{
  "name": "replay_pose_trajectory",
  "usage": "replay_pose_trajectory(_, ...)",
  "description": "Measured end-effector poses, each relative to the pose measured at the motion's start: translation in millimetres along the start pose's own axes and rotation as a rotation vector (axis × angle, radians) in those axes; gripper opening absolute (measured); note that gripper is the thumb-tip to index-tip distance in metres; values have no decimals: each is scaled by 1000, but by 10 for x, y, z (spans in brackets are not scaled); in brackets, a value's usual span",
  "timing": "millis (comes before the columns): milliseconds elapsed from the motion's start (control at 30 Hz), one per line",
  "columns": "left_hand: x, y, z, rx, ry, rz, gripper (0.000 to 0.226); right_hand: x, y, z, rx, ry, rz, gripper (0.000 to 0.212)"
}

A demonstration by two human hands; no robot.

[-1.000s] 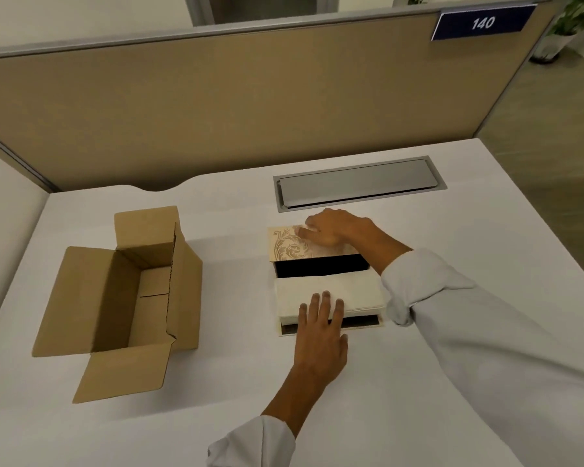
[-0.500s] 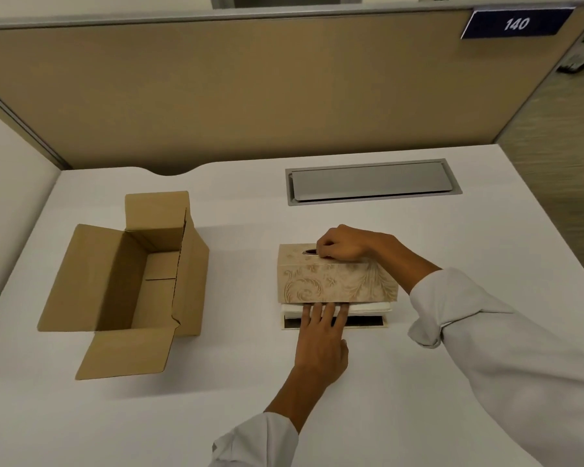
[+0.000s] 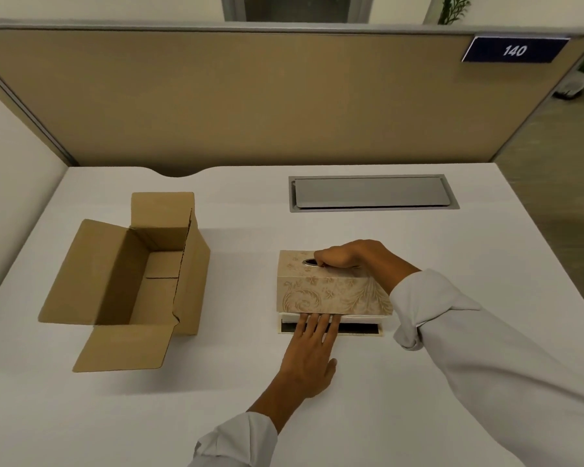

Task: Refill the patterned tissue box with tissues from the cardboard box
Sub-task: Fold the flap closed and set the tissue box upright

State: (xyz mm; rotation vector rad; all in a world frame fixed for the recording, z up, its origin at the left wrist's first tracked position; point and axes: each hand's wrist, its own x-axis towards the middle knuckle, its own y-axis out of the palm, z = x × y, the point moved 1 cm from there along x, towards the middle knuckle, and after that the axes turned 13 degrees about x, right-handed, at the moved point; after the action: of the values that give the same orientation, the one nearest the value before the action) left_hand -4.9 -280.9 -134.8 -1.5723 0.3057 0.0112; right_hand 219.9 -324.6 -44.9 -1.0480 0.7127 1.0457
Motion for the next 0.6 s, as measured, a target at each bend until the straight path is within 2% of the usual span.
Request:
replay_pose_trajectory(133, -227, 28, 302, 99, 207, -20, 71, -11, -8, 22, -32, 28, -31, 43)
replay_pose_trajectory(200, -358, -4, 401, 189, 278, -129, 63, -21, 5, 36, -35, 29, -25, 49)
replay_pose_trajectory(267, -411, -144, 415, 149, 236, -310, 53, -38, 29, 49, -32, 21, -26, 44)
replay_pose_trajectory(333, -305, -389, 365, 27, 97, -423, 57, -76, 53, 61, -23, 19, -45, 33)
replay_pose_trajectory(400, -97, -655, 277, -49, -64, -398, 75, -109, 70, 67, -2, 19, -50, 39)
replay_pose_trajectory(467, 72, -806, 168, -87, -167, -243, 91, -111, 77, 60, 20, 26, -50, 54)
replay_pose_trajectory(533, 123, -800, 54, -64, -215, -115, 96, -110, 87, 55, 29, 36, -57, 58)
replay_pose_trajectory(600, 64, -717, -24, -43, -235, -81, 93, -131, 107, 50, 48, 69, -39, 64)
